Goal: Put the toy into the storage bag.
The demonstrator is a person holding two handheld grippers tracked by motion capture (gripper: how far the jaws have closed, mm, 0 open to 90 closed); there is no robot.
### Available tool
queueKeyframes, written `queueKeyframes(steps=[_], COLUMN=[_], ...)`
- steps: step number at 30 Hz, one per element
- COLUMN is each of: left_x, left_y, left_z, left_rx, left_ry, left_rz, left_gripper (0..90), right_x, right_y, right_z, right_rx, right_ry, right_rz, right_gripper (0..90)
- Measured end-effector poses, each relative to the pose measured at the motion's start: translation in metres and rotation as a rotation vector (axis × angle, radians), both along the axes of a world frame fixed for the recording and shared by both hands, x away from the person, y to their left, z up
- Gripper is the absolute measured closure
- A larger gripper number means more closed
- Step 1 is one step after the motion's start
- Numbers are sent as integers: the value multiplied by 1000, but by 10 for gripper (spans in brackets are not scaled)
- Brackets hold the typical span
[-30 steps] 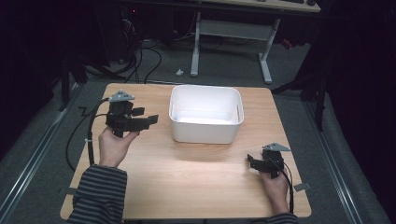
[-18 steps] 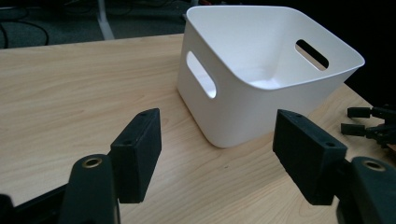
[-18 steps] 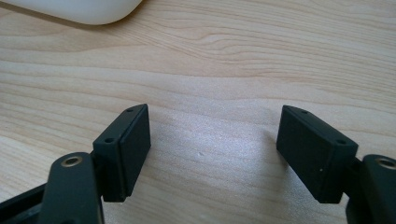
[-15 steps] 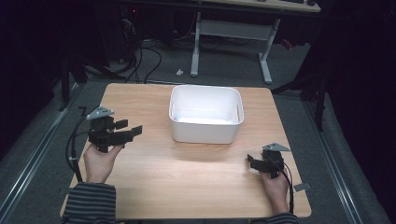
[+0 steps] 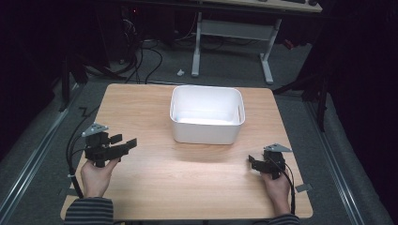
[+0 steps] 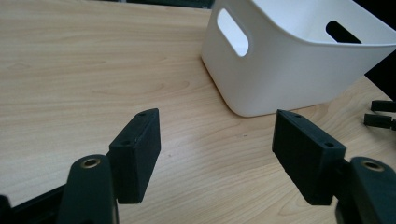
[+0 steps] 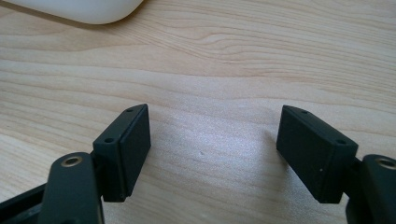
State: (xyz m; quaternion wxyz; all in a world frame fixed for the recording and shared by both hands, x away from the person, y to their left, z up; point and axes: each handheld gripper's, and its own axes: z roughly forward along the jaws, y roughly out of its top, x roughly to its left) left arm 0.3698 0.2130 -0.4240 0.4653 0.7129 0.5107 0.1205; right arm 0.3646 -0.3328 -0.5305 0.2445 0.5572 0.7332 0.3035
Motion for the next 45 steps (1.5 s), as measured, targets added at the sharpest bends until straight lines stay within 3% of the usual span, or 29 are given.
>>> queueKeyframes(steps=[6, 12, 20, 27, 33, 40, 45], left_x=[2, 2, 8, 16, 24, 30, 34], left_y=[-2, -3, 0, -9, -18, -24, -27], left_z=[-24, -40, -52, -60, -71, -79, -85], left_rx=[43, 34, 65, 102, 186, 219, 227], left_ry=[39, 29, 20, 15, 43, 73, 68], left_rz=[15, 37, 71, 72, 60, 44, 55], left_gripper=[312, 298, 293, 292, 289, 319, 313], right_x=[0, 0, 0, 0, 0, 0, 0], right_y=[0, 0, 0, 0, 0, 0, 0], right_z=[0, 0, 0, 0, 0, 0, 0], right_rx=[0, 0, 0, 0, 0, 0, 0], right_ry=[0, 0, 0, 0, 0, 0, 0], right_rz=[0, 1, 0, 0, -1, -1, -1], right_gripper=[263, 264, 263, 264, 264, 263, 264])
